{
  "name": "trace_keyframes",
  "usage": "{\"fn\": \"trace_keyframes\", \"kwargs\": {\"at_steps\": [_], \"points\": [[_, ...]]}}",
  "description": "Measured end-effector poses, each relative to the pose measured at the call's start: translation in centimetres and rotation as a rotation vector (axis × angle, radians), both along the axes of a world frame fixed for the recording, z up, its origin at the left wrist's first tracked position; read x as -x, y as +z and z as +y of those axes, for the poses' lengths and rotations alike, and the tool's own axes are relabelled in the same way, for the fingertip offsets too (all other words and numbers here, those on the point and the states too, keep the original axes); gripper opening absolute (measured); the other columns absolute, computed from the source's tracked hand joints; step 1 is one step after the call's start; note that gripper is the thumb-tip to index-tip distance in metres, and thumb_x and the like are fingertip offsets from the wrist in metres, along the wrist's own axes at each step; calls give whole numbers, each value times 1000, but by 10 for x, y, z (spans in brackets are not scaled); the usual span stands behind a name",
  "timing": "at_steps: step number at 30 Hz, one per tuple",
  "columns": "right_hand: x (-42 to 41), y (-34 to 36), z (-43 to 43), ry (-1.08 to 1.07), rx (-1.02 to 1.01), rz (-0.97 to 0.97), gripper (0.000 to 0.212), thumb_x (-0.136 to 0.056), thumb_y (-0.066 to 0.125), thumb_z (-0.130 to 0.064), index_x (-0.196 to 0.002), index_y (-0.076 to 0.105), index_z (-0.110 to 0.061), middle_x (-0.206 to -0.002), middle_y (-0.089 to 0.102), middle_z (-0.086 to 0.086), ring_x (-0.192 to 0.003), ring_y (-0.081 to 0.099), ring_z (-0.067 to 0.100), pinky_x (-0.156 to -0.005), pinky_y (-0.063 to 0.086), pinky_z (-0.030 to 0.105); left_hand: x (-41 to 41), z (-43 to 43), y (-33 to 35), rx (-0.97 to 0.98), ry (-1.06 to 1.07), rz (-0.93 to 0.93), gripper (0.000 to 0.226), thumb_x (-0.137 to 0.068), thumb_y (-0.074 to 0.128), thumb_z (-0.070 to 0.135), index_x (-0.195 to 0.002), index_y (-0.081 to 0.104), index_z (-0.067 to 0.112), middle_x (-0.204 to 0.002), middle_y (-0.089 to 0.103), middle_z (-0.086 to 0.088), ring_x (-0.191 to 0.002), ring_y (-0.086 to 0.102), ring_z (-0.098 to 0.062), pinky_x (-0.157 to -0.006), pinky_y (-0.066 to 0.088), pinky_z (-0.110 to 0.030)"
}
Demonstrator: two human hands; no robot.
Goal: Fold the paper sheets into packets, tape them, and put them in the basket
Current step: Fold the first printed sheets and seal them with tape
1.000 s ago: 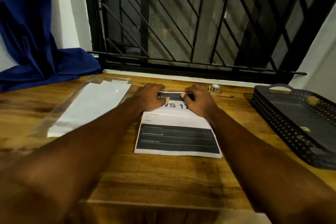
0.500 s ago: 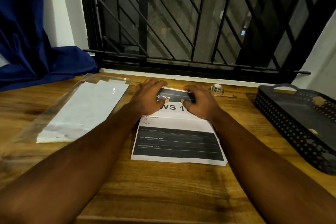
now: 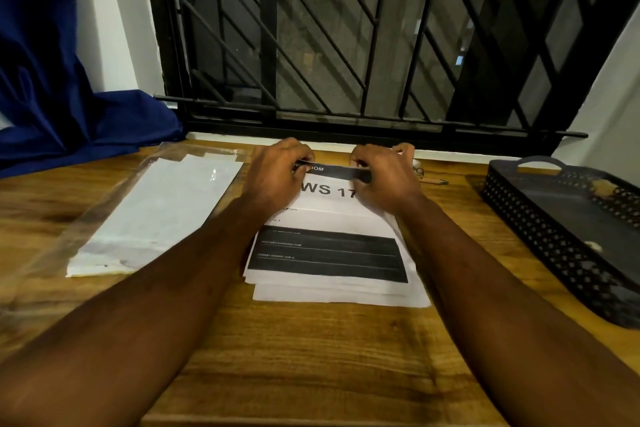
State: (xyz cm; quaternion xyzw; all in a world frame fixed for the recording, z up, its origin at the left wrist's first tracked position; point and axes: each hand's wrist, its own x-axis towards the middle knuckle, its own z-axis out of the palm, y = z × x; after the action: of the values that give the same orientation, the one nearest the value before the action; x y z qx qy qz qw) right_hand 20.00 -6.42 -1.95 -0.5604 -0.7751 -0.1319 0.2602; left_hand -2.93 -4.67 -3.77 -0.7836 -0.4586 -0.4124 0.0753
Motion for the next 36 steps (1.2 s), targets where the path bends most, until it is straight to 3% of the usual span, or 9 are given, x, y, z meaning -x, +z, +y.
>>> {"fn": "trace_keyframes", "kwargs": {"at_steps": [4, 8, 12, 15, 17, 22, 27, 32, 36], "points": [[0, -1, 1, -52, -40, -84, 30, -86, 75, -9, -92, 58, -32, -81, 68, -8, -90, 64, 21, -111, 22, 46, -1, -5, 3, 0, 13, 33, 22, -91, 72, 12, -109, 76, 23, -109, 74, 3, -91, 63, -13, -90, 51, -33], [-1, -2, 1, -74, -21, -144, 29, -90, 70, -9, -103, 60, -32, -87, 70, -8, -95, 66, 23, -114, 23, 50, -4, -6, -1, 173, -2, 94, 16, -92, 73, 14, -103, 74, 26, -97, 72, 6, -85, 62, -13, -68, 45, -27], [-5, -11, -1, -20, 295, -97, 42, -91, 65, -13, -129, 69, -30, -129, 72, -3, -127, 60, 22, -116, 25, 48, -2, -3, -9, 363, -73, 167, 15, -94, 68, 19, -104, 72, 28, -97, 71, 6, -88, 63, -16, -80, 59, -42], [1, -12, -9, 59, 435, -18, 58, -100, 55, -31, -157, 49, -27, -165, 44, -2, -155, 35, 20, -130, 9, 56, 1, -1, -10, 409, -127, 170, 12, -92, 61, 32, -100, 70, 31, -92, 69, 8, -86, 62, -13, -80, 59, -41], [15, -11, -16, 68, 528, -64, 60, -108, 41, -38, -166, 31, -29, -175, 22, -5, -162, 15, 15, -129, -9, 57, 2, 0, -10, 441, -153, 163, 19, -88, 54, 44, -95, 67, 32, -91, 69, 10, -86, 62, -13, -79, 56, -38], [36, -14, -17, 58, 731, -142, 58, -115, 16, -40, -170, 4, -29, -177, -6, -8, -162, -8, 8, -127, -17, 54, 3, 1, -14, 438, -187, 115, 19, -92, 51, 42, -90, 65, 29, -86, 69, 7, -83, 63, -16, -76, 55, -41], [4, -18, -14, -82, 734, 39, 68, -109, 11, -63, -169, 4, -33, -176, -7, -11, -162, -12, 12, -127, -17, 57, 4, 4, -21, 441, -175, 103, 15, -97, 61, 43, -99, 66, 29, -108, 73, 5, -101, 65, -16, -88, 56, -38], [-24, -28, 4, -190, 710, -110, 89, -98, 11, -82, -169, -1, -30, -177, -10, -5, -163, -12, 21, -124, -14, 65, 5, 6, -16, 490, -194, 97, 13, -96, 68, 42, -101, 68, 30, -117, 72, 5, -113, 64, -17, -93, 56, -40], [-22, -29, 5, -178, 700, -125, 87, -100, 12, -80, -170, -2, -28, -177, -11, -5, -163, -11, 22, -123, -13, 65, 7, 10, -6, 567, -187, 138, 26, -93, 72, 46, -116, 67, 35, -134, 63, 6, -123, 58, -18, -102, 52, -42]]}}
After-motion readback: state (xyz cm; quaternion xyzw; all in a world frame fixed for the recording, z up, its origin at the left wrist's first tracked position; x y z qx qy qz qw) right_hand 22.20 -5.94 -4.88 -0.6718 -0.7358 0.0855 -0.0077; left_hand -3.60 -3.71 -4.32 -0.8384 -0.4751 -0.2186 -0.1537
